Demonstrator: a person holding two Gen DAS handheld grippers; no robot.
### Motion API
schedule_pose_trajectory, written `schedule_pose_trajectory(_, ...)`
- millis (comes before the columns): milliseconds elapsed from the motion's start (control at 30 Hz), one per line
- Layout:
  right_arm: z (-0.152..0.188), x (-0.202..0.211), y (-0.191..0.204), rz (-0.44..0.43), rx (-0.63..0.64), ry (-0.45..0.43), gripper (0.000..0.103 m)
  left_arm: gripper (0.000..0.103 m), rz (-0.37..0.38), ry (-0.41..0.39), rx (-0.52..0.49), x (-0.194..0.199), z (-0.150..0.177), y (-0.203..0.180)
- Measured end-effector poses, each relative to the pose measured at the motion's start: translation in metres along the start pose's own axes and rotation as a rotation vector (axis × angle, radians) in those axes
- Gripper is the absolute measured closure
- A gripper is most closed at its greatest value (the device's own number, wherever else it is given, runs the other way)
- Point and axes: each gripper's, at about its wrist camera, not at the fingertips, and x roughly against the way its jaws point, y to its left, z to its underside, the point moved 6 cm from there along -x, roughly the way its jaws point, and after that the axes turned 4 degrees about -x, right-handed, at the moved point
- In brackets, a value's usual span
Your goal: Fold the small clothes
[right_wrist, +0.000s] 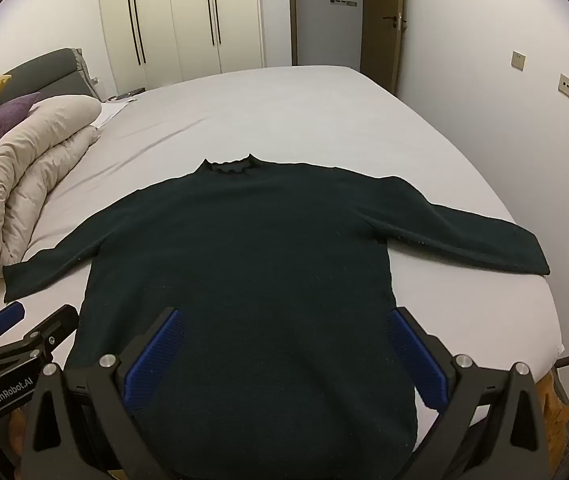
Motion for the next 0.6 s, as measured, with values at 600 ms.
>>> schedule_pose_trajectory(600, 0.002, -0.004, -0.003, -0.004, 0.006, 0.007, 0.0, 0.0, -0.023, -0.008, -0.005, 0.001, 0.003, 0.005)
